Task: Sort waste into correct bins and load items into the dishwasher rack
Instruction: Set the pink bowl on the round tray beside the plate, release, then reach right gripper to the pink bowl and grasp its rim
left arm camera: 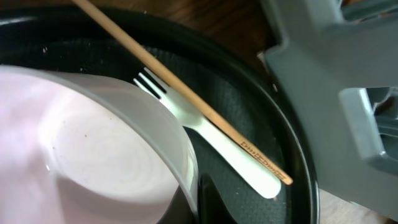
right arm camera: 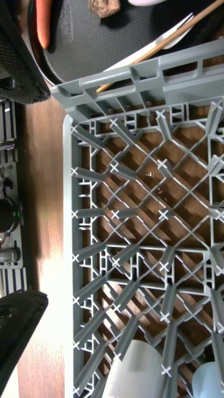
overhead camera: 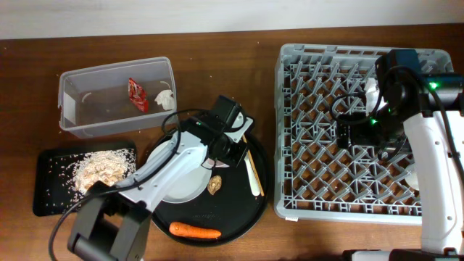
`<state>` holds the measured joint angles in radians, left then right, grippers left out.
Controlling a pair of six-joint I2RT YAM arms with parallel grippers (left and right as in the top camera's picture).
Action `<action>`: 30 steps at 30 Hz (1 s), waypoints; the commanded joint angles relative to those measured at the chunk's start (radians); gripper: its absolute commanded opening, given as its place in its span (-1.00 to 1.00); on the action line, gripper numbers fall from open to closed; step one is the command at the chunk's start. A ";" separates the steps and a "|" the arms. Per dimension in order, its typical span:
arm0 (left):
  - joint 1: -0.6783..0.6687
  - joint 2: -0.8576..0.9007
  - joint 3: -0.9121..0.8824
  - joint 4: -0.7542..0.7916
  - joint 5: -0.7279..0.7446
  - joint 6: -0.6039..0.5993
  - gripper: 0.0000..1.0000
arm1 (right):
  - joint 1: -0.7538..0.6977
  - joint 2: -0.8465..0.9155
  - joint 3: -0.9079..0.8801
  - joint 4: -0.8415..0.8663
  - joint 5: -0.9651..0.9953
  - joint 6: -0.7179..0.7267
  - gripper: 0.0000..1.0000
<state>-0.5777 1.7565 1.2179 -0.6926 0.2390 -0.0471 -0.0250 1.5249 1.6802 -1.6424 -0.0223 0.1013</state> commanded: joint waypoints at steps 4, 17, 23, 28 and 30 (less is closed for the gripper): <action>-0.004 0.006 0.011 0.000 -0.011 -0.009 -0.30 | 0.005 -0.007 0.006 -0.004 0.004 0.005 0.97; 0.187 -0.249 0.087 -0.336 -0.027 -0.017 0.18 | 0.008 0.008 0.007 0.000 -0.188 -0.066 0.97; 0.480 -0.381 0.087 -0.485 -0.027 -0.017 0.47 | 0.126 0.013 0.006 0.067 -0.289 -0.065 0.97; 0.636 -0.381 0.082 -0.552 -0.027 -0.016 0.57 | 0.333 0.055 0.006 0.183 -0.281 0.015 0.97; 0.659 -0.381 0.075 -0.551 -0.027 -0.016 0.57 | 0.411 0.096 0.006 0.229 -0.279 0.040 0.97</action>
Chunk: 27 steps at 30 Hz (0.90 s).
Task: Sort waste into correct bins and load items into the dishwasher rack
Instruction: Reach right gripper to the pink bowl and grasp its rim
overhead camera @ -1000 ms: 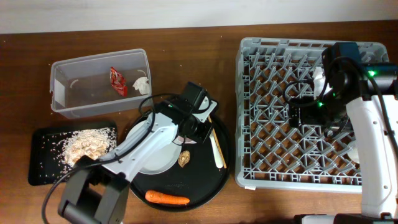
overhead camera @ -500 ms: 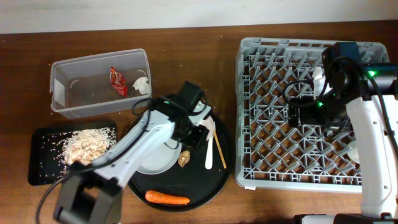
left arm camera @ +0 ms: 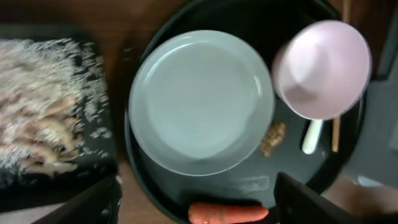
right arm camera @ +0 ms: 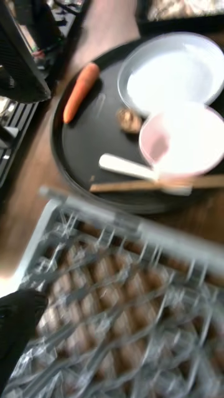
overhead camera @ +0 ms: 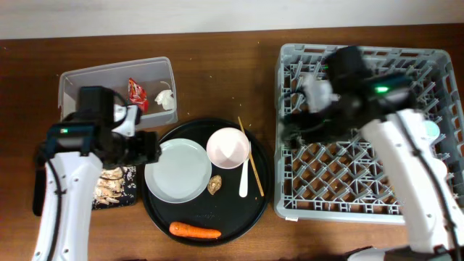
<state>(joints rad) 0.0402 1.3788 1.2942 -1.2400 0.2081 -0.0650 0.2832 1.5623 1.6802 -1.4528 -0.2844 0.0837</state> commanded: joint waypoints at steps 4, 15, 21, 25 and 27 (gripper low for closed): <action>0.044 -0.003 -0.007 -0.003 0.004 0.002 0.60 | 0.224 0.180 0.006 0.106 0.114 0.195 0.97; 0.043 -0.003 -0.064 0.010 0.004 0.001 0.61 | 0.299 0.513 0.006 0.278 0.147 0.344 0.65; 0.043 -0.003 -0.081 0.032 0.005 0.001 0.61 | 0.299 0.595 0.006 0.309 0.147 0.353 0.25; 0.043 -0.003 -0.081 0.033 0.005 0.001 0.61 | 0.299 0.604 0.007 0.314 0.151 0.375 -0.11; 0.043 -0.003 -0.081 0.035 0.005 0.001 0.61 | 0.298 0.603 0.007 0.310 0.151 0.375 -0.22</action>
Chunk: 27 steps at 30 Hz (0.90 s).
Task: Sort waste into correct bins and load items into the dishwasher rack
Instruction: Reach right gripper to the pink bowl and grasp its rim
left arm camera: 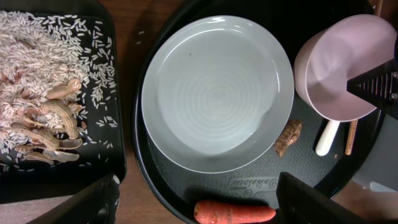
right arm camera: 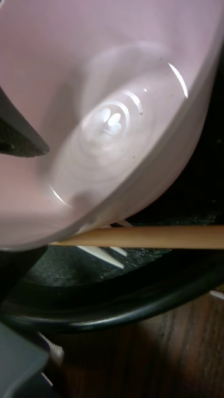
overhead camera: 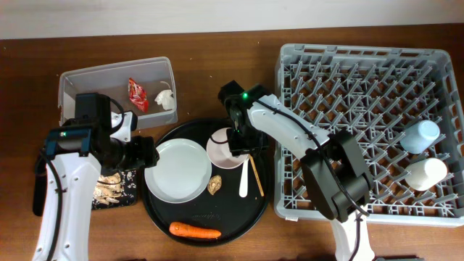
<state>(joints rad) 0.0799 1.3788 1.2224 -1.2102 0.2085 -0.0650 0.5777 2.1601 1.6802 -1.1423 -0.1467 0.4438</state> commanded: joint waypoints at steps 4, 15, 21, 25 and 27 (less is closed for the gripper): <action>0.003 -0.003 -0.010 0.005 0.004 0.001 0.61 | 0.003 -0.002 0.008 -0.005 0.014 0.014 -0.46; 0.003 -0.003 -0.010 0.005 0.004 0.001 0.61 | -0.022 -0.035 0.024 -0.028 0.028 0.018 -0.92; 0.003 -0.003 -0.010 0.005 0.004 0.001 0.62 | -0.029 -0.035 0.026 -0.040 0.028 0.018 -0.87; 0.003 -0.003 -0.010 0.005 0.004 0.002 0.62 | -0.029 -0.035 0.026 -0.048 0.027 0.018 -0.72; 0.003 -0.003 -0.010 0.005 0.004 0.001 0.62 | -0.029 -0.037 0.034 -0.057 0.027 0.018 -0.69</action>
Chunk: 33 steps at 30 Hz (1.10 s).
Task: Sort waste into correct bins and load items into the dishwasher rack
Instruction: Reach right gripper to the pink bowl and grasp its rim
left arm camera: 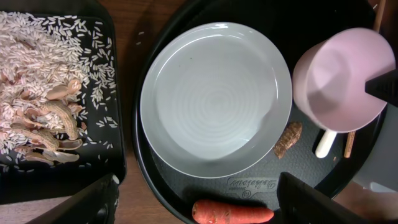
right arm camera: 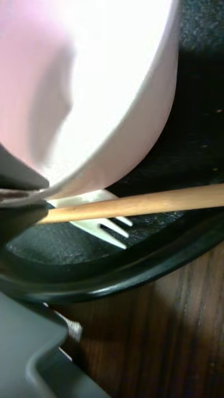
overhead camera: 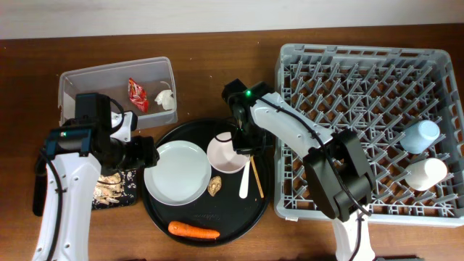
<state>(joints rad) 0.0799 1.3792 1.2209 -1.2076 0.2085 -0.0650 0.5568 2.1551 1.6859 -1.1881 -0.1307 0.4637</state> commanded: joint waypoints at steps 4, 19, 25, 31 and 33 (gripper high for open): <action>0.003 -0.003 -0.008 0.003 0.004 0.002 0.62 | -0.008 -0.036 0.066 -0.034 0.012 -0.002 -0.68; 0.003 -0.003 -0.008 0.003 0.004 0.002 0.62 | -0.007 -0.035 0.085 -0.066 0.012 -0.003 -0.53; 0.003 -0.003 -0.008 0.003 0.004 0.001 0.62 | -0.008 -0.026 0.075 -0.069 0.012 -0.002 -0.45; 0.003 -0.003 -0.008 0.003 0.004 0.002 0.62 | -0.008 -0.020 0.051 -0.053 0.012 -0.002 -0.46; 0.003 -0.003 -0.008 0.003 0.004 0.002 0.62 | -0.008 -0.020 0.037 -0.049 0.013 -0.002 -0.46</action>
<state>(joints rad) 0.0799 1.3788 1.2209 -1.2076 0.2085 -0.0650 0.5568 2.1521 1.7470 -1.2427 -0.1280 0.4637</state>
